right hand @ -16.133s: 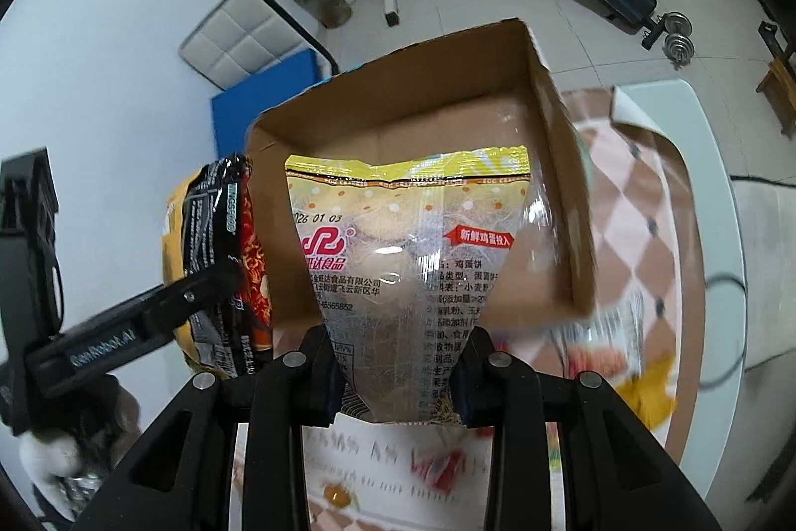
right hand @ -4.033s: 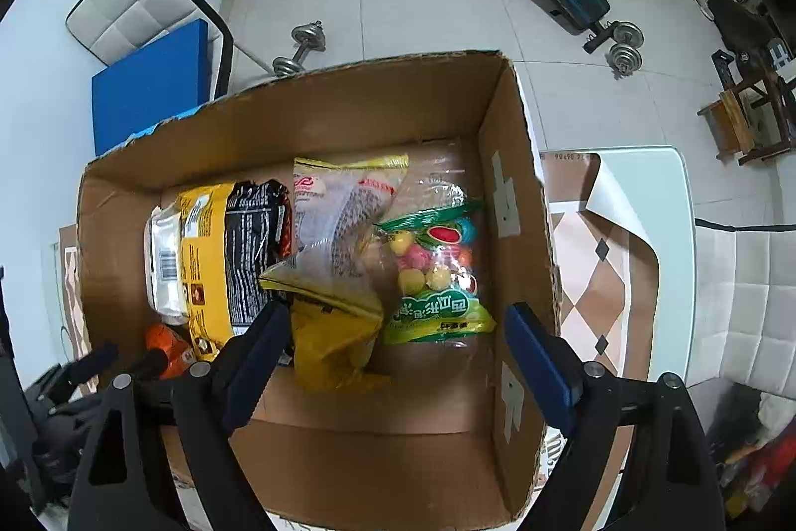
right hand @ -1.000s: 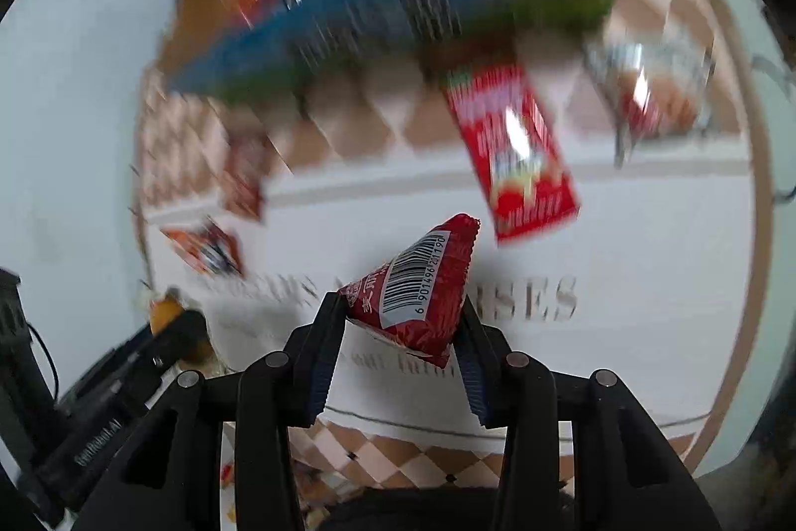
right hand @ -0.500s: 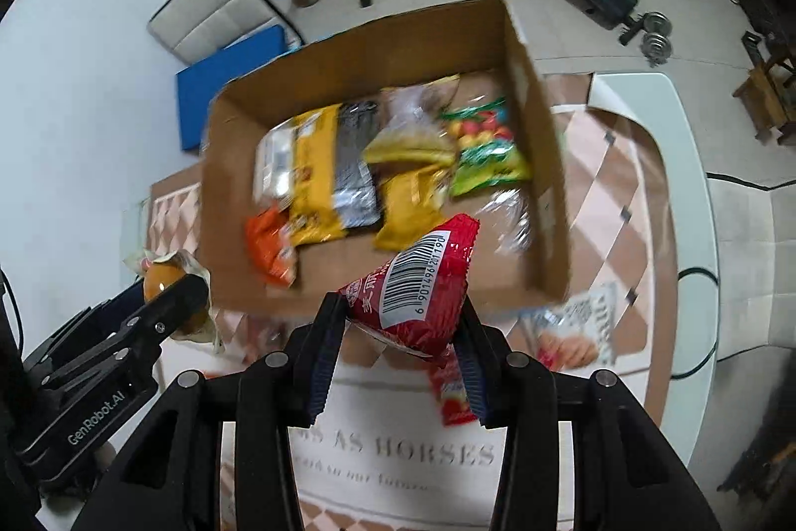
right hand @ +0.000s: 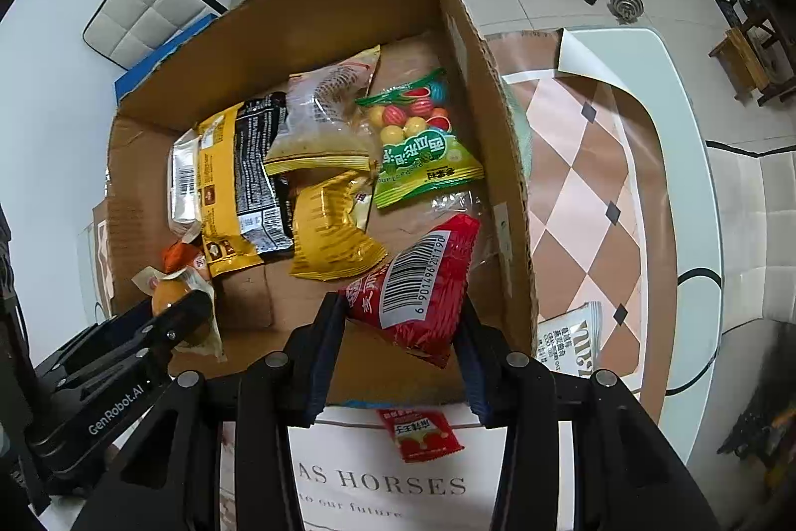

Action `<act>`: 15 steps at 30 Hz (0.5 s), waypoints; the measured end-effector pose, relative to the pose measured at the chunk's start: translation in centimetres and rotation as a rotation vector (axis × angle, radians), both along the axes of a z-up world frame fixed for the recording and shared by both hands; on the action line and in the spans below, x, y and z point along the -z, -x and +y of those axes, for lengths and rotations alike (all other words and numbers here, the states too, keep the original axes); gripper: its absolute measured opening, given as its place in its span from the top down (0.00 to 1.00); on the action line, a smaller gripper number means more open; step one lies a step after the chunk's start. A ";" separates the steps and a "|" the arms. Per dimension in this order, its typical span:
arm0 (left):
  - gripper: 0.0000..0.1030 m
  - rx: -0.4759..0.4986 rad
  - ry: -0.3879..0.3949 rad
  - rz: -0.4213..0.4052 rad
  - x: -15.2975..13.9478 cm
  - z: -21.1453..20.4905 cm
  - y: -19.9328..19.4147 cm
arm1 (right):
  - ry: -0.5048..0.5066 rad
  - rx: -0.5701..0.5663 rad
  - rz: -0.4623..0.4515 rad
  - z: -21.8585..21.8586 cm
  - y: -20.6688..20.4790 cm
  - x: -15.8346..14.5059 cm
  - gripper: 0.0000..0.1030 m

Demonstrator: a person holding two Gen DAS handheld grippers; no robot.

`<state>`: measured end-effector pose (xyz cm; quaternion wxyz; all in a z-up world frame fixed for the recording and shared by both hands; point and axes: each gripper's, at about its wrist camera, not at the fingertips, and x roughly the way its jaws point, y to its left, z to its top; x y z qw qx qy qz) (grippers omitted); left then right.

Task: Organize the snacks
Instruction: 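Lower both packets into the box and open both tools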

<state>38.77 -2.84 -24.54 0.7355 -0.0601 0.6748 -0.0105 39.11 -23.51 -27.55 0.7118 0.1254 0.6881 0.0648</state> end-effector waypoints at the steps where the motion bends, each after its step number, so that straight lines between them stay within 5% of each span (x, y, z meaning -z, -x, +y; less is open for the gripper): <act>1: 0.53 -0.001 0.000 0.002 0.1 0.0 0.0 | -0.002 0.003 0.000 -0.1 -0.1 0.1 0.55; 3: 0.52 -0.012 -0.013 0.026 0.5 0.1 0.0 | 0.011 -0.003 0.019 -0.1 -0.5 0.5 0.52; 5: 0.37 -0.011 0.001 0.052 0.9 0.2 -0.1 | 0.024 -0.018 0.041 0.0 -0.7 0.8 0.19; 6: 0.32 -0.010 -0.003 0.054 0.9 0.2 -0.2 | 0.035 -0.025 0.045 0.1 -0.8 1.0 0.16; 15: 0.23 -0.010 -0.018 0.005 -0.8 0.9 -0.4 | 0.093 -0.100 0.030 1.6 -0.3 0.3 0.13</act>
